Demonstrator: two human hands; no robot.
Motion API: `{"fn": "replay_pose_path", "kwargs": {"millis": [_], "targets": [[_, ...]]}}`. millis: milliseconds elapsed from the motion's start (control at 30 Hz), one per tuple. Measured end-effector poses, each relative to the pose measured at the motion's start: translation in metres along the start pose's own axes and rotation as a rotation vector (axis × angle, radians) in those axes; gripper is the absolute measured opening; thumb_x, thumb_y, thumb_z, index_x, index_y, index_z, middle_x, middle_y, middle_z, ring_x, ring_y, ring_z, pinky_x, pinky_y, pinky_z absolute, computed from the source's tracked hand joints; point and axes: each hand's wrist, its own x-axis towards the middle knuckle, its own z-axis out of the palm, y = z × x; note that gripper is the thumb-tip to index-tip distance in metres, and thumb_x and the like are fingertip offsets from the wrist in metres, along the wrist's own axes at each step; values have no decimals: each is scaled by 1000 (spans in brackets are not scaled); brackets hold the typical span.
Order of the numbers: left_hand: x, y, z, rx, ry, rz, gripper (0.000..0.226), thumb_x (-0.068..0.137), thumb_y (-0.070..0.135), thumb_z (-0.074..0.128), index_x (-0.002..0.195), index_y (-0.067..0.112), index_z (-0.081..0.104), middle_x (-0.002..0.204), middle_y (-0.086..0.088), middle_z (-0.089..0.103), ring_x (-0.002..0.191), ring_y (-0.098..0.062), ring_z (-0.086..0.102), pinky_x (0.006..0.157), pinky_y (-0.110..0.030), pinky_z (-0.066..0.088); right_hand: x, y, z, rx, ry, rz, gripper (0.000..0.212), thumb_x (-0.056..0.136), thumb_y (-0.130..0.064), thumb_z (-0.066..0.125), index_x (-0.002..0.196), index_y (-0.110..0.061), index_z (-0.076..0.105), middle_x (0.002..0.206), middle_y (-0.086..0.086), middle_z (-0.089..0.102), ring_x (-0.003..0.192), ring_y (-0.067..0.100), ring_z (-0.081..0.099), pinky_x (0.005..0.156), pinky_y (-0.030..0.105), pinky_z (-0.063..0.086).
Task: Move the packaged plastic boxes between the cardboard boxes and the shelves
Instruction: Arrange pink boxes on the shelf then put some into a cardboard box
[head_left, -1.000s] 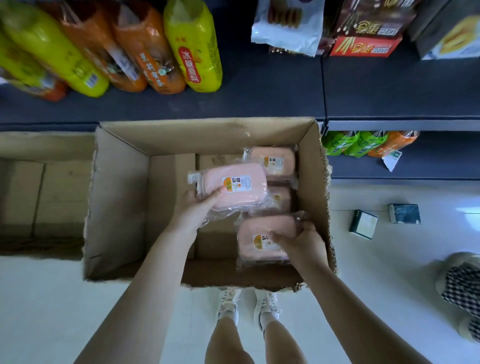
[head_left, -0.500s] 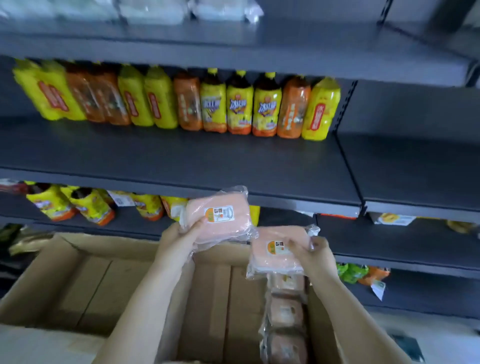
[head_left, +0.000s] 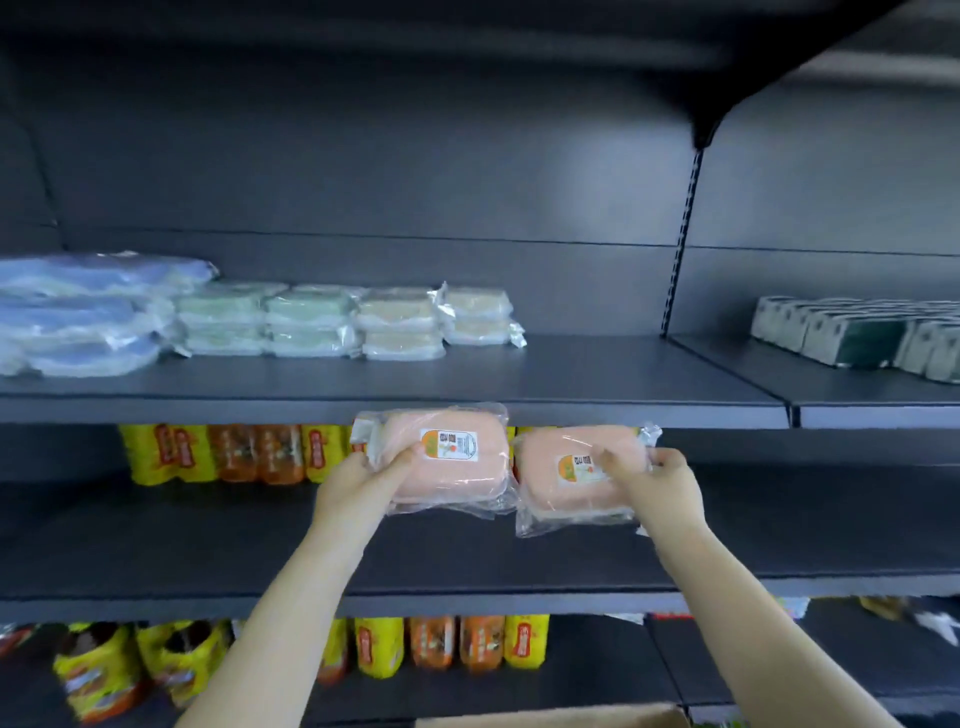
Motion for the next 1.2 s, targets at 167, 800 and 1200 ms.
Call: {"fn": "replay_pose_path", "kwargs": {"millis": [167,800,1200], "targets": [[30,42,2,73,-6,75,40,74,50,72,87,13,69,88,-8,71,87,-27,67,84,-40,54,28,-50,-13,-38,64,-81,80,74,-53,70,135,-9,43,128,9,55,116,29,53,93,38,45],[223,76,189,175,24,64,45,79,51,66,89,7,58,83,-2,60,90,-28,65,86,-39,54,281,-78,-8,-256,85,-55,45,82,-45,59,95,-2,56,89,9,59,86,29,54,70,29,39],[258,69,249,954,212,382,65,83,64,50,102,3,60,107,-12,58,106,-31,53,78,-37,45,332,-50,-16,-561,270,-344,63,80,-58,62,113,-4,62,122,19,52,118,39,38,92,42,38]]}}
